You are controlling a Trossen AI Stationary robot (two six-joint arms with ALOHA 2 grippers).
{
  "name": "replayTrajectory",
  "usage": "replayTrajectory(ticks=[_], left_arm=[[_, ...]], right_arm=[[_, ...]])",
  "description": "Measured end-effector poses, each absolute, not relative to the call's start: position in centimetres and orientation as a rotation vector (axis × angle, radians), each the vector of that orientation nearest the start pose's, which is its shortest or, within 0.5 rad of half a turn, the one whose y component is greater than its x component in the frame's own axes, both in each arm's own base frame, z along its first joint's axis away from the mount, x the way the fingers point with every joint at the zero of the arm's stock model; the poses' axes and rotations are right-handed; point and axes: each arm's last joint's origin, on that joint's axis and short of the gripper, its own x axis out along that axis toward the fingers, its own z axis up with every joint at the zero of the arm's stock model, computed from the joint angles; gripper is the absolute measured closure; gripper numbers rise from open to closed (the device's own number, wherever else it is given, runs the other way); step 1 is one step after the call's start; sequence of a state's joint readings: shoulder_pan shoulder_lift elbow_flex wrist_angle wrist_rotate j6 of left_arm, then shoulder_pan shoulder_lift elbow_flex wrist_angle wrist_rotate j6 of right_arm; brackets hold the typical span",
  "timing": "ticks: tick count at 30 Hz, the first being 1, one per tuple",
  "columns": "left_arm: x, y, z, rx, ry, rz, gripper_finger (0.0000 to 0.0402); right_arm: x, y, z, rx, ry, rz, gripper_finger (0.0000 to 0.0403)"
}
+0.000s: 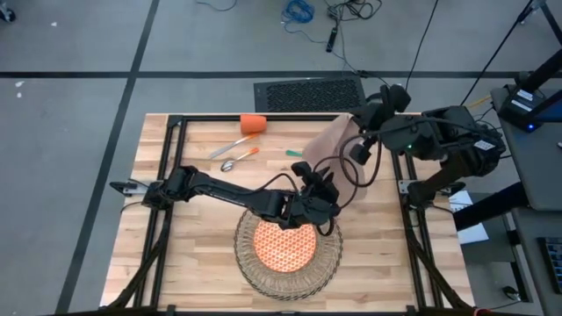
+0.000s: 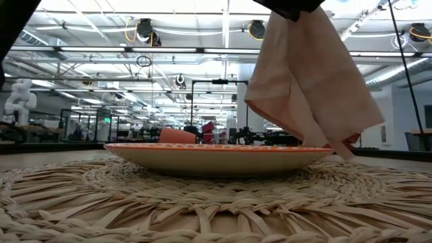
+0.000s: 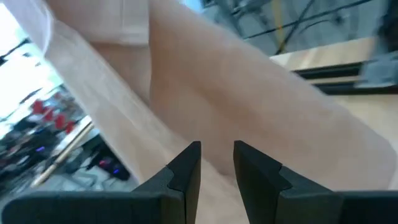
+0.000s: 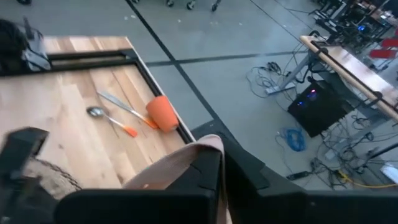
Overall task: Set table place
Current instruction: Fold the napkin
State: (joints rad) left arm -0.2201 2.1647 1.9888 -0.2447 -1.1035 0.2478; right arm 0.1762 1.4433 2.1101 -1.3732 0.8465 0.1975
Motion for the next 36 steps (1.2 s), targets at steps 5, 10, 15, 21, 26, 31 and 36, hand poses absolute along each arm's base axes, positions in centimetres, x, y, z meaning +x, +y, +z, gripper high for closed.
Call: replayTrajectory(ticks=[5, 10, 15, 21, 26, 31, 36], left_arm=[[49.0, -5.9, 30.2, 0.488, 0.461, 0.913, 0.0320], [48.9, -4.1, 30.1, 0.515, 0.500, 0.998, 0.0320], [48.8, -4.4, 30.0, 0.530, 0.513, 1.003, 0.0320], [48.4, -6.1, 29.7, 0.564, 0.530, 0.974, 0.0320], [48.3, -6.4, 29.7, 0.574, 0.535, 0.989, 0.0320], [48.3, -6.5, 29.7, 0.573, 0.533, 0.993, 0.0320], [48.6, -5.0, 29.6, 0.519, 0.522, 0.981, 0.0320]], right_arm=[[21.1, 1.3, 51.0, -0.139, 0.527, -0.696, 0.0403], [21.2, 1.3, 51.1, -0.131, 0.512, -0.696, 0.0403], [21.2, 1.0, 51.1, -0.139, 0.520, -0.713, 0.0403], [21.2, 0.7, 51.1, -0.152, 0.527, -0.722, 0.0403], [21.2, 0.7, 51.1, -0.153, 0.527, -0.721, 0.0403], [21.2, 0.7, 51.1, -0.152, 0.528, -0.720, 0.0403], [21.2, 1.0, 51.1, -0.153, 0.527, -0.705, 0.0403]])
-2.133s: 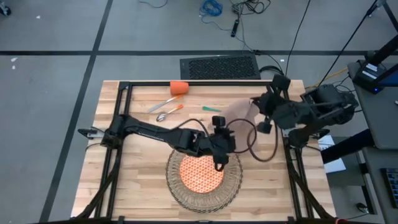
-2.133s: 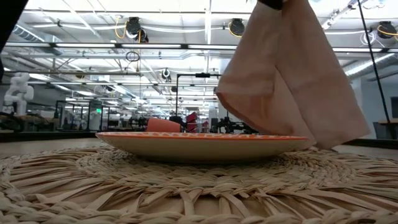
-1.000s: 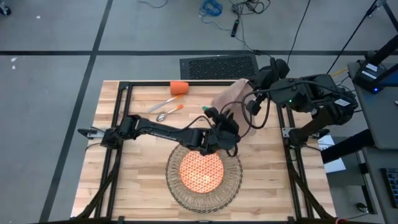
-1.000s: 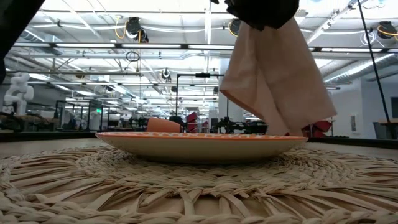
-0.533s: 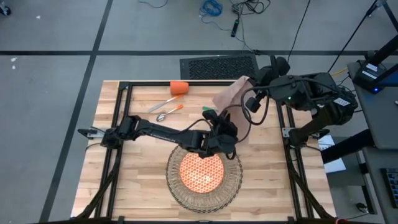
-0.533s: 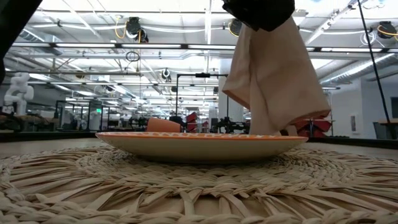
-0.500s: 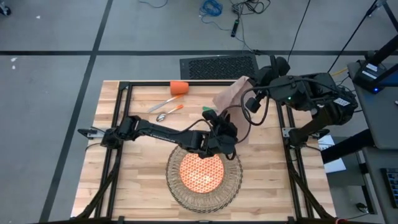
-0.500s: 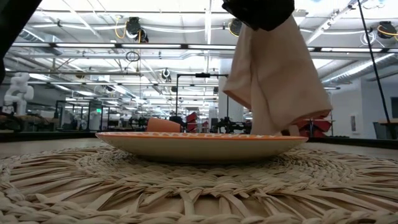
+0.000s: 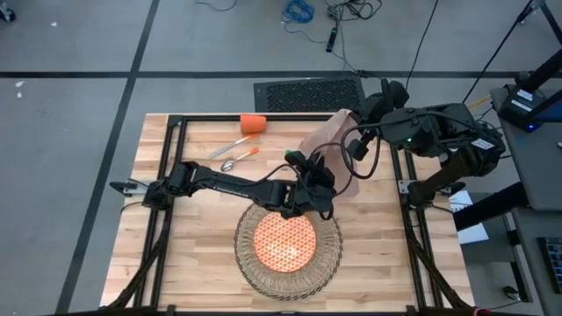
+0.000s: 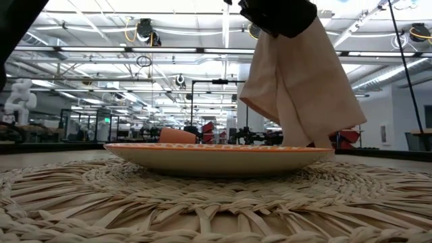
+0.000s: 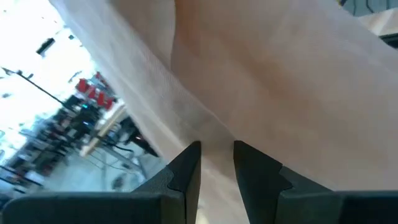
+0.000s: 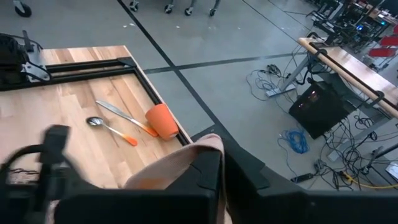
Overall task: Set table place
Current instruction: Fold the napkin
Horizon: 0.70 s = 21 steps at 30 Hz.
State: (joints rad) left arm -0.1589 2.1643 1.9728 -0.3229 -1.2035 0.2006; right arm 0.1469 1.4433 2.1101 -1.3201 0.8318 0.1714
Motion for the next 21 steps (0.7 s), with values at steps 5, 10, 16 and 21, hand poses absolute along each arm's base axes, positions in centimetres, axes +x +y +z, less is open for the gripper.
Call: replayTrajectory(ticks=[5, 10, 16, 21], left_arm=[[48.8, -3.3, 29.6, 0.495, 0.525, 1.006, 0.0320], [48.8, -2.2, 29.6, 0.545, 0.563, 1.038, 0.0335], [48.2, -2.1, 28.8, 0.705, 0.716, 0.995, 0.0399], [46.1, -1.6, 29.8, 0.751, 0.813, 1.019, 0.0401]], right_arm=[[21.2, 1.4, 51.1, -0.155, 0.524, -0.687, 0.0403], [21.1, 1.8, 51.1, -0.161, 0.525, -0.667, 0.0403], [20.7, 2.4, 50.7, -0.165, 0.558, -0.651, 0.0403], [20.1, 3.3, 50.1, -0.161, 0.604, -0.628, 0.0403]])
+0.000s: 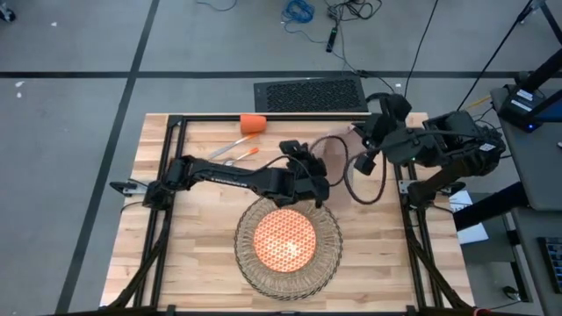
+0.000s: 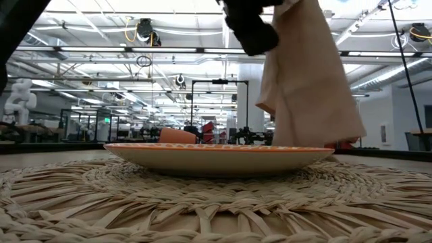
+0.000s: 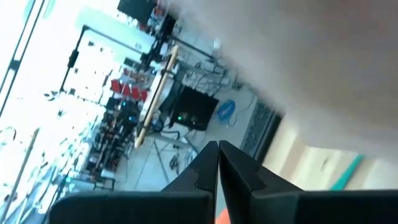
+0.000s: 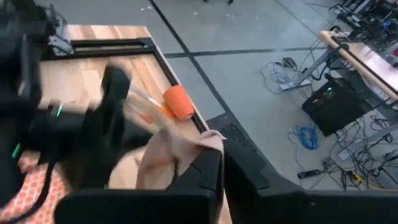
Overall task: Set table place
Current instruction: Fold the napkin
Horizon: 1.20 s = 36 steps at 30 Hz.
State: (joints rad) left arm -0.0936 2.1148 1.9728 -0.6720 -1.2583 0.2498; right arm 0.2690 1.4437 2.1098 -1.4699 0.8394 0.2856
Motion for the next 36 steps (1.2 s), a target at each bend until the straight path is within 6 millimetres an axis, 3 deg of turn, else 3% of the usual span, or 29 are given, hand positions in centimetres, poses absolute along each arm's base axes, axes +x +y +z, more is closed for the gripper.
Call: replayTrajectory(ticks=[6, 14, 18, 20, 24, 32, 36], left_arm=[[42.6, -0.9, 34.1, 0.708, 0.802, 1.045, 0.0401], [36.2, -0.8, 40.8, 0.622, 0.752, 0.986, 0.0401], [34.0, -0.4, 42.3, 0.309, 0.720, 0.728, 0.0401], [33.9, -0.3, 42.5, 0.179, 0.678, 0.610, 0.0401], [34.3, -0.8, 40.4, 0.144, 0.632, 0.586, 0.0396], [34.1, -2.8, 29.1, 0.192, 0.554, 0.768, 0.0326], [33.6, -3.7, 25.9, 0.070, 0.351, 0.742, 0.0284]], right_arm=[[19.6, 4.8, 49.9, -0.157, 0.611, -0.571, 0.0403], [19.5, 6.2, 49.7, -0.137, 0.610, -0.511, 0.0403], [19.9, 6.2, 49.6, -0.117, 0.607, -0.506, 0.0403], [20.2, 6.0, 49.8, -0.103, 0.583, -0.519, 0.0403], [20.8, 5.6, 50.3, -0.096, 0.529, -0.532, 0.0403], [21.2, 4.9, 50.7, -0.117, 0.482, -0.609, 0.0403], [21.3, 4.4, 50.8, -0.125, 0.485, -0.633, 0.0403]])
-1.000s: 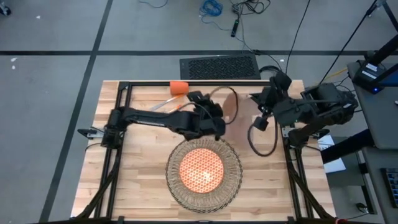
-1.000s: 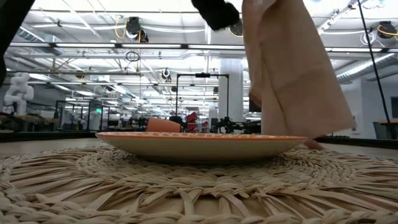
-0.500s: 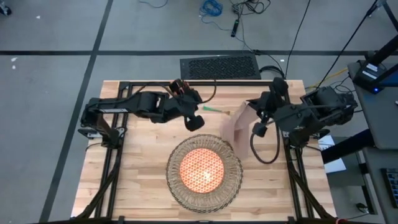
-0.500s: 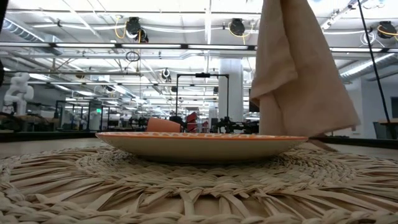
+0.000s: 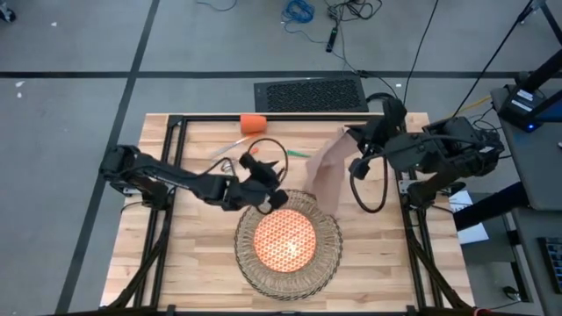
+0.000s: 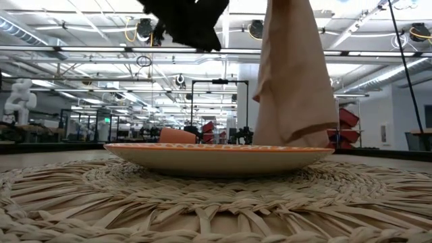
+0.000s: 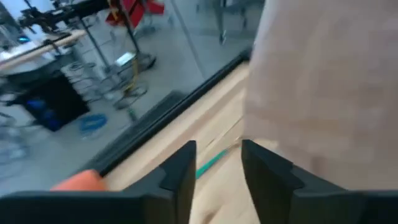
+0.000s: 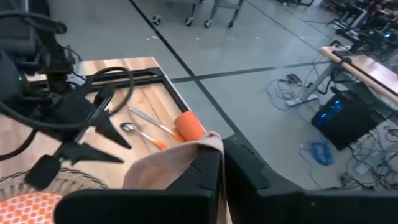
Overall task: Set table place
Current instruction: Fold the napkin
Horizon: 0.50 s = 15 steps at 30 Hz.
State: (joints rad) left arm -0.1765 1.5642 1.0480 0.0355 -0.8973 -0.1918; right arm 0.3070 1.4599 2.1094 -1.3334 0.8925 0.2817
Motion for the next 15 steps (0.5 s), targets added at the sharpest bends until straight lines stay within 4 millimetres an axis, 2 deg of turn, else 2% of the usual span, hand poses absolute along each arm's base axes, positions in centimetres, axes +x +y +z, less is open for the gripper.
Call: replayTrajectory(ticks=[5, 11, 15], left_arm=[[33.9, -4.0, 24.4, -0.002, 0.223, 0.647, 0.0253], [34.9, -4.5, 21.9, 0.076, 0.306, 0.609, 0.0238], [35.2, -5.3, 21.7, 0.107, 0.273, 0.641, 0.0234]], right_arm=[[22.5, 4.1, 50.6, -0.151, 0.487, -0.653, 0.0403], [25.4, 3.7, 50.4, -0.197, 0.461, -0.661, 0.0403], [26.4, 2.8, 50.3, -0.179, 0.441, -0.694, 0.0403]])
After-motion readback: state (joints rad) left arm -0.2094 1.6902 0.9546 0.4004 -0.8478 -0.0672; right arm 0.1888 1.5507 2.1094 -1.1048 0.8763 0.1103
